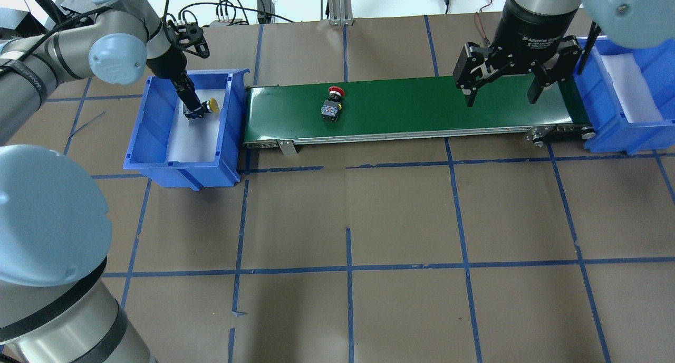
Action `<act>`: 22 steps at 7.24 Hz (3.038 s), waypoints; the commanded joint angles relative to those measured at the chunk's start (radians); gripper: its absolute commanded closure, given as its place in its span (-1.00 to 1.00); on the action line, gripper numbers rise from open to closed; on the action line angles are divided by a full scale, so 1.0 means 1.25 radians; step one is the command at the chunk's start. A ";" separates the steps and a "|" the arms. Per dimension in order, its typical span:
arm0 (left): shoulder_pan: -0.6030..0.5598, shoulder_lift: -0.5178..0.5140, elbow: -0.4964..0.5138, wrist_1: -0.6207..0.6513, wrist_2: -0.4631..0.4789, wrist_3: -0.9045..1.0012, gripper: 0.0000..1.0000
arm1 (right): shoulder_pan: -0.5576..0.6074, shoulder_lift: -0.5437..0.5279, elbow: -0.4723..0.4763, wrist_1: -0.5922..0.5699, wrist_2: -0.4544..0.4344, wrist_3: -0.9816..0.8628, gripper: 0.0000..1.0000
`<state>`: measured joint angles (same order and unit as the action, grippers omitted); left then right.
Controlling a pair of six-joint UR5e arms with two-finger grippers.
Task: Transport two buttons from left to right
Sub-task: 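Move the left gripper back into the bin and grasp the yellow button, then carry the yellow button to the conveyor and release it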
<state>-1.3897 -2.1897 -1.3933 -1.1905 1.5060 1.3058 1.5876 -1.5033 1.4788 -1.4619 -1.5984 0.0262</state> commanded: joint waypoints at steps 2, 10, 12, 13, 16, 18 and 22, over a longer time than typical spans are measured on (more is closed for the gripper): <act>0.000 -0.035 0.000 0.009 0.003 0.034 -0.86 | 0.000 0.000 0.000 0.000 0.001 0.001 -1.00; 0.021 0.146 0.005 -0.001 -0.097 -0.620 0.33 | 0.000 0.000 0.000 -0.001 0.001 0.001 -1.00; -0.077 0.176 0.008 -0.016 -0.110 -0.869 0.26 | 0.000 0.000 0.000 -0.001 0.001 -0.005 -1.00; -0.142 0.164 0.005 -0.004 -0.105 -1.014 0.26 | 0.000 0.000 0.000 -0.001 0.000 -0.005 -1.00; -0.239 0.043 0.004 0.059 -0.068 -1.230 0.26 | 0.000 0.000 0.000 0.000 0.000 -0.005 -1.00; -0.248 0.002 0.004 0.070 0.004 -1.258 0.25 | 0.000 -0.001 0.000 0.000 0.001 -0.006 -1.00; -0.249 0.032 0.016 0.019 0.008 -1.261 -1.00 | 0.000 0.000 0.000 0.000 0.001 -0.015 -1.00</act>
<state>-1.7025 -2.1597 -1.3870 -1.1564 1.5136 -0.2694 1.5877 -1.5046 1.4787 -1.4619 -1.5969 0.0100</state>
